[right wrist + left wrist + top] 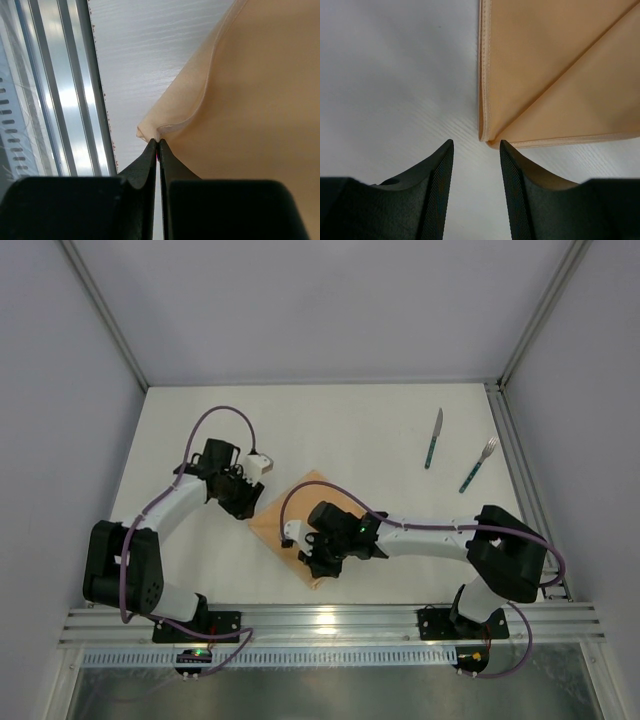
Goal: Fold the napkin into a case and place the utensils inside
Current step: Fold the top corner of the square-folded napkin at the center of the board, then smooth out the upper triangle-folded napkin at the center of the board.
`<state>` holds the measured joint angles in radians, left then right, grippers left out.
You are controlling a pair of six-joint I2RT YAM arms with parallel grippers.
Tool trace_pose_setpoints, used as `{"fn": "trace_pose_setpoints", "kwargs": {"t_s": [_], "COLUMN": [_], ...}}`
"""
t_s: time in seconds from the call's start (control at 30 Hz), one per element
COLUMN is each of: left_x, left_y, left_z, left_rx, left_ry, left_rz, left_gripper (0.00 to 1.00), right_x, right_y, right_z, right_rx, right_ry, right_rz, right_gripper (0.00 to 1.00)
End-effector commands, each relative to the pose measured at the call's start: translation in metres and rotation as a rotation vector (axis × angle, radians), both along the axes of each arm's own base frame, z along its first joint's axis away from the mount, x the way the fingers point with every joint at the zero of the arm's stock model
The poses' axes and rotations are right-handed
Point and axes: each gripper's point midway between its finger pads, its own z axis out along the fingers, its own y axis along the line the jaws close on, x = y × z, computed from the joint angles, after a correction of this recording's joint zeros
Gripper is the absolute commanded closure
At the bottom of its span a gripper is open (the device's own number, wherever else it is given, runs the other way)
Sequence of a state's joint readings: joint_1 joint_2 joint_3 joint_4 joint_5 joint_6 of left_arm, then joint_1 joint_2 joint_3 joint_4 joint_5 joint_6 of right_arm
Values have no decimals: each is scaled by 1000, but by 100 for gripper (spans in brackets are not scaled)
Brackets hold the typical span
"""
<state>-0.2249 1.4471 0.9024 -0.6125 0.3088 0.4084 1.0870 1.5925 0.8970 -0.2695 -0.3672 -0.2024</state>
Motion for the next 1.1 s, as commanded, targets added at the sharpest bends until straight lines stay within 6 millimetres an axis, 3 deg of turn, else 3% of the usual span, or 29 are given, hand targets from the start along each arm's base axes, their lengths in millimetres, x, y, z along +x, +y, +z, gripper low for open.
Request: {"fn": "trace_pose_setpoints", "kwargs": {"t_s": [0.0,0.37,0.5,0.6,0.63,0.73,0.87,0.9,1.0,1.03,1.07], "left_x": [2,-25,-26,-24,-24,-23,-31,-32,-34,-32,-32], "left_y": [-16,-24,-23,-25,-26,-30,-41,-43,-46,-44,-43], "left_z": [15,1,-5,1,4,14,21,21,21,17,13], "left_rx": [-38,-17,-7,-18,-23,-30,-28,-26,-19,-2,8], "left_ry": [-33,20,34,15,9,-24,-54,-59,-72,-70,-61], "left_rz": [-64,-163,-155,-160,-160,-180,-243,-253,-264,-260,-258], "left_gripper": [55,56,57,57,57,57,57,57,57,57,57], "right_x": [-5,-10,-15,-19,-18,-16,0,16,43,65,71], "right_y": [7,13,14,17,18,24,26,21,3,-11,-22], "right_z": [5,-1,-6,3,8,33,61,66,58,53,41], "right_rx": [45,73,58,69,80,146,231,265,290,296,288], "right_ry": [5,41,53,52,49,31,10,27,136,154,178], "right_rz": [29,10,13,20,18,8,-79,-158,-363,-457,-517], "right_gripper": [96,91,67,61,54,53,53,53,64,69,77]}}
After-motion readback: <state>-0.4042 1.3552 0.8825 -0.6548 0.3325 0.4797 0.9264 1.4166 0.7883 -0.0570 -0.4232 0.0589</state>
